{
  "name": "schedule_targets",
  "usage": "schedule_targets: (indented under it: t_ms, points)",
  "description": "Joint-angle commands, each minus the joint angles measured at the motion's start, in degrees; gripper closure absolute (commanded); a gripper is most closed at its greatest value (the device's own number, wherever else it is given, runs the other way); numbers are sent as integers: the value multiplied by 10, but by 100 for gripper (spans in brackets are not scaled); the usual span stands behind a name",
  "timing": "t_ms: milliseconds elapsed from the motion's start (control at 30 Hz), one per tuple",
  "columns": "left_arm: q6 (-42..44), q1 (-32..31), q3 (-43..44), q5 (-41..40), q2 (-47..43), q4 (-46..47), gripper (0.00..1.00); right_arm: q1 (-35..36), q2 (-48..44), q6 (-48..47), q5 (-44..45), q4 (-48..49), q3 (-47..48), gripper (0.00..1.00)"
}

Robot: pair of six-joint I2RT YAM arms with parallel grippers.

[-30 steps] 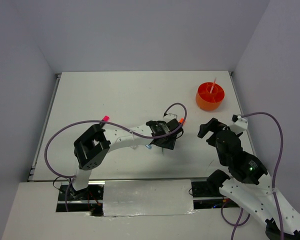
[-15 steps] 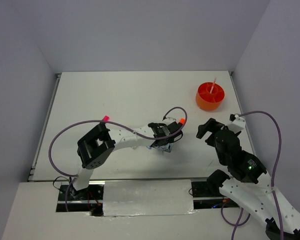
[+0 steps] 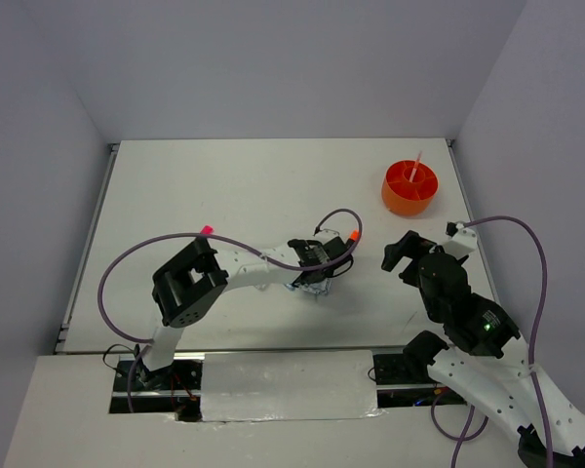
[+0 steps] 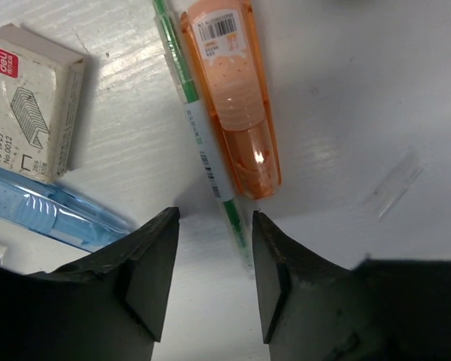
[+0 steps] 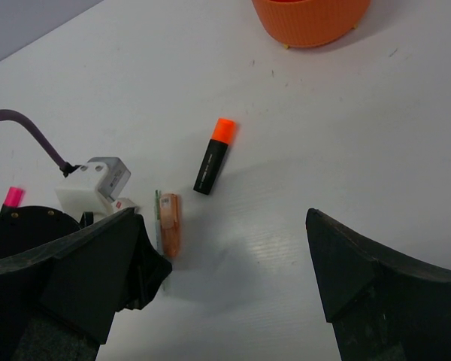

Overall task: Sort the stationery into containers
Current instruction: Pick up the pen from the center of the board.

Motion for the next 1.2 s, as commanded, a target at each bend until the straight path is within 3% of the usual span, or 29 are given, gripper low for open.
schedule_targets:
  t_ms: [0,433,733,933,1167]
  points:
    - [9,11,-3,1,16,7,45,0,4,-6,-1,18,-5,0]
    - [42,34,14,1,43,18,46,0,9,-7,-16,27,-9,0]
    - [41,50,3,4,44,26,52,0,7,-11,-26,37,-13,0]
    - [41,58,-10,9,45,36,69,0,13,-12,-32,39,-17,0]
    - [35,58,-43,34,40,59,99,1,3,-20,-51,44,-16,0]
